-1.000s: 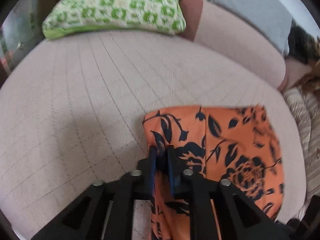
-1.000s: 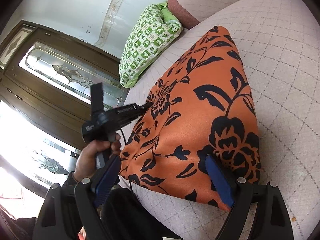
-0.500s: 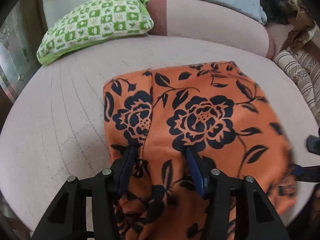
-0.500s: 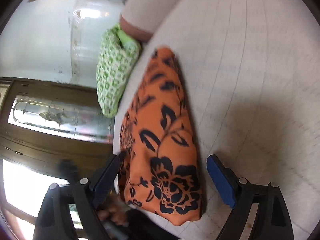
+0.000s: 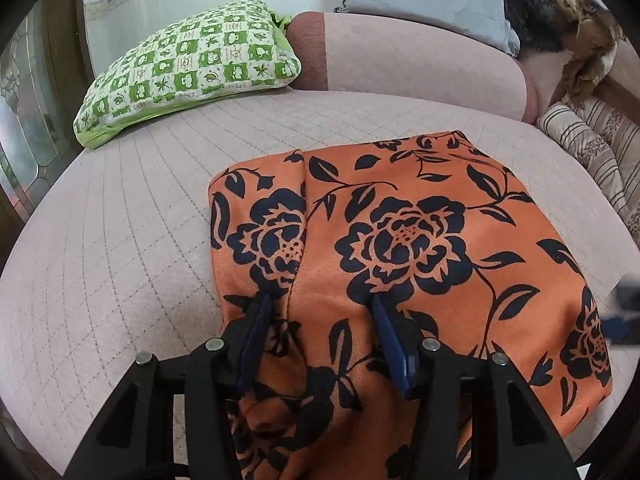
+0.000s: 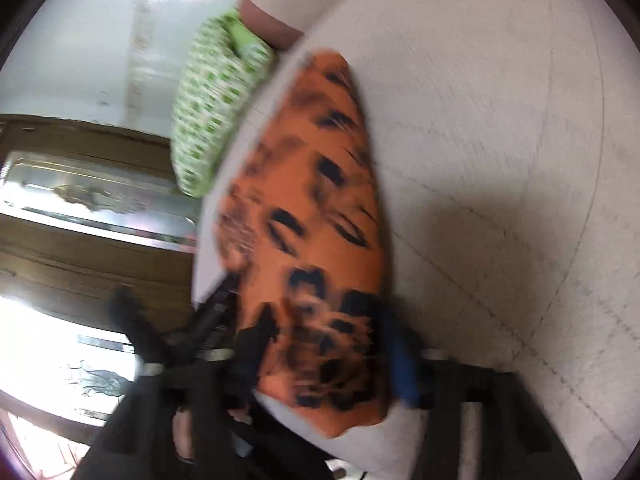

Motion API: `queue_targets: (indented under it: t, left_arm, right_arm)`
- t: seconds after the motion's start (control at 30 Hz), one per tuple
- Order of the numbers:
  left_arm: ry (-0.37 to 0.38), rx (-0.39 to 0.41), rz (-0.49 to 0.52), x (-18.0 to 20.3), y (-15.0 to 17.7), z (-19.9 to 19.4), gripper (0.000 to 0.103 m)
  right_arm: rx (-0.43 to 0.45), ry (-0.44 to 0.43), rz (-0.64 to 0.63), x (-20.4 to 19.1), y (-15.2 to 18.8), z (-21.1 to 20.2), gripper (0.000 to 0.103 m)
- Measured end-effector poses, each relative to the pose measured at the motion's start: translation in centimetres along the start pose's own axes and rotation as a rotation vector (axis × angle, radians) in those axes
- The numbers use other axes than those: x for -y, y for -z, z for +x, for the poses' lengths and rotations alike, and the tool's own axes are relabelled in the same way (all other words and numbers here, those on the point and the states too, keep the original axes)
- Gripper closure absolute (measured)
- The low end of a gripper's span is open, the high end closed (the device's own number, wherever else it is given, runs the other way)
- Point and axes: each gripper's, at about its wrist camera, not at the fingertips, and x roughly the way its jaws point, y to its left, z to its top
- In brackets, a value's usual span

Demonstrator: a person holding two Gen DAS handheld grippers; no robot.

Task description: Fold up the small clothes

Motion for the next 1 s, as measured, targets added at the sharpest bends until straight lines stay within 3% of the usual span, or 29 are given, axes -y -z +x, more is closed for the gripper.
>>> queue_targets:
  t: [0.07, 0.13, 0.2, 0.23, 0.27, 0.33, 0.4, 0.43, 0.47, 0.53, 0.63, 0.77, 0.83, 0.87, 0.9, 1.0]
  left_arm:
    - [-0.008, 0.004, 0.004, 0.3, 0.2, -0.2, 0.049]
    - [0.001, 0.005, -0.004, 0.2, 0.2, -0.2, 0.049]
    - [0.009, 0.007, -0.007, 0.1, 0.2, -0.2, 0.049]
    - [0.009, 0.008, -0.005, 0.1, 0.2, -0.2, 0.049]
    - [0.005, 0.007, -0.005, 0.1, 0.2, -0.2, 0.049]
    - [0.01, 0.01, -0.004, -0.3, 0.2, -0.1, 0.049]
    - [0.011, 0.013, 0.0, -0.3, 0.2, -0.1, 0.049]
    - [0.009, 0.014, 0.005, -0.2, 0.2, 0.0, 0.049]
    - [0.0, 0.015, 0.016, 0.1, 0.2, 0.1, 0.048]
    - [-0.005, 0.021, 0.024, 0.1, 0.2, 0.1, 0.048]
    - [0.01, 0.021, 0.007, -0.3, 0.2, 0.1, 0.049]
    - [0.003, 0.024, 0.007, 0.0, 0.2, 0.2, 0.049]
    - [0.012, 0.025, 0.0, -0.1, 0.3, 0.2, 0.049]
    - [0.015, 0.024, -0.001, -0.1, 0.3, 0.2, 0.049]
    - [0.017, 0.025, -0.002, -0.2, 0.3, 0.2, 0.049]
    - [0.025, 0.025, -0.016, -0.4, 0.3, 0.2, 0.049]
  right_arm:
    - [0.029, -0.007, -0.003, -0.3, -1.3, -0.4, 0.018]
    - [0.034, -0.014, 0.04, 0.2, -3.1, 0.7, 0.018]
    - [-0.04, -0.036, 0.103, 1.4, -4.7, 3.4, 0.018]
    - [-0.1, -0.02, 0.136, 1.9, -4.9, 5.1, 0.023]
    - [-0.125, 0.026, 0.107, 1.6, -5.0, 6.2, 0.058]
    - [-0.066, 0.123, -0.076, -1.7, -4.3, 5.3, 0.064]
    - [-0.026, 0.172, -0.15, -2.8, -3.4, 5.0, 0.067]
    - [-0.048, 0.209, -0.136, -1.8, -3.3, 5.9, 0.067]
    - [-0.073, 0.204, -0.083, 0.0, -3.3, 6.7, 0.065]
    - [-0.06, 0.091, 0.016, 1.0, -3.9, 6.0, 0.058]
    - [-0.028, 0.057, -0.009, 0.0, -4.2, 4.6, 0.03]
    - [0.035, 0.038, 0.04, 0.4, -7.4, 5.0, 0.024]
    - [-0.032, 0.035, 0.12, 1.8, -8.9, 7.2, 0.024]
    - [-0.095, 0.03, 0.163, 2.3, -9.4, 8.9, 0.038]
    - [-0.104, 0.041, 0.135, 1.7, -9.6, 9.5, 0.07]
    - [-0.007, 0.16, -0.126, -3.8, -8.7, 8.0, 0.076]
